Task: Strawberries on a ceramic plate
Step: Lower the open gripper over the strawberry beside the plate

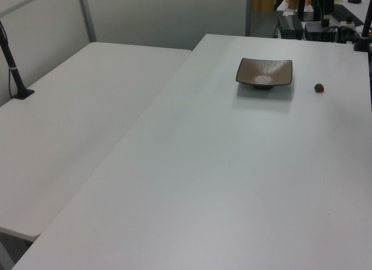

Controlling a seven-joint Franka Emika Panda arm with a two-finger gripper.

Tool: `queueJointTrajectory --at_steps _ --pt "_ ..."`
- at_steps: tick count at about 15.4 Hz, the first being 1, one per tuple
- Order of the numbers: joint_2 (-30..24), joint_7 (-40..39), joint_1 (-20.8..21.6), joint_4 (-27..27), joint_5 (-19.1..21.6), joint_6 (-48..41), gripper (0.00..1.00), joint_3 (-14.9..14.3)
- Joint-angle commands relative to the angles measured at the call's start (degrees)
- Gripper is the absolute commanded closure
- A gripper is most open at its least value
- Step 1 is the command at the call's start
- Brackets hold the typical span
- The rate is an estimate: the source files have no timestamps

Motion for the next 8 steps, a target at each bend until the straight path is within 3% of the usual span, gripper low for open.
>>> queueJointTrajectory --at_steps 1,8 --pt "-1.44 -1.38 0.13 -8.63 -2.22 10.03 0.00 -2.87" --pt "0.75 -11.39 -3.21 -19.27 -5.65 27.69 0.00 -6.57"
